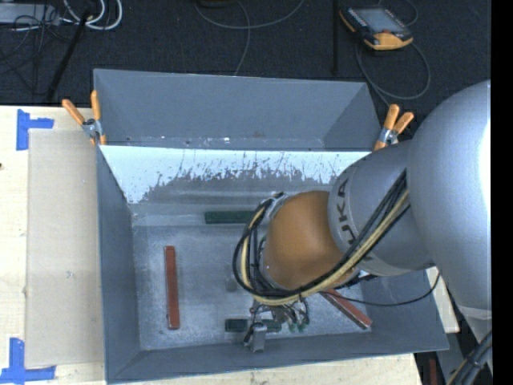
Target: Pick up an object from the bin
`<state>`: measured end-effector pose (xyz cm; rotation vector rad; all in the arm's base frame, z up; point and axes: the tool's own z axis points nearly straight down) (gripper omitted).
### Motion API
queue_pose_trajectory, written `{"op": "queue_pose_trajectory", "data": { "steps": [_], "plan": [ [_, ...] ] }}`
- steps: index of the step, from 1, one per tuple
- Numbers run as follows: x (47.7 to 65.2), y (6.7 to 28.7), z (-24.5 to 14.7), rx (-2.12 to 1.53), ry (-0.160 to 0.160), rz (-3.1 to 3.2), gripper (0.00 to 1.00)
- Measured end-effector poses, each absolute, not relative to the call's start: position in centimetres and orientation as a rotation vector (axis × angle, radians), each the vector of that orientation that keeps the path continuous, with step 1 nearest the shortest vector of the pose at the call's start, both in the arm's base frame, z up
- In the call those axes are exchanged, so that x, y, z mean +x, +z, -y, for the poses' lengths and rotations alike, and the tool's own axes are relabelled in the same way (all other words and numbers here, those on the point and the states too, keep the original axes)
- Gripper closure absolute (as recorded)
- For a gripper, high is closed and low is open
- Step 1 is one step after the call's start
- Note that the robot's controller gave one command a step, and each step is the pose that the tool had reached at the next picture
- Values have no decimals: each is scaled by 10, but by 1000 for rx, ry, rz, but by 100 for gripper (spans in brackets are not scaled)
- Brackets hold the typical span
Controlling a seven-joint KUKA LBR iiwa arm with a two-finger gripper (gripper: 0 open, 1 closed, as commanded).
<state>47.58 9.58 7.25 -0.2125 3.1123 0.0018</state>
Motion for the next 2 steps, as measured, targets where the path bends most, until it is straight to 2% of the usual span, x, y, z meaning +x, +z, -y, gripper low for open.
{"op": "queue_pose_trajectory", "data": {
  "steps": [1, 2],
  "plan": [
    [470, 70, -95, -210, 0, -3134, 100],
    [472, 183, -133, -276, 3, -3122, 100]
  ]
}}
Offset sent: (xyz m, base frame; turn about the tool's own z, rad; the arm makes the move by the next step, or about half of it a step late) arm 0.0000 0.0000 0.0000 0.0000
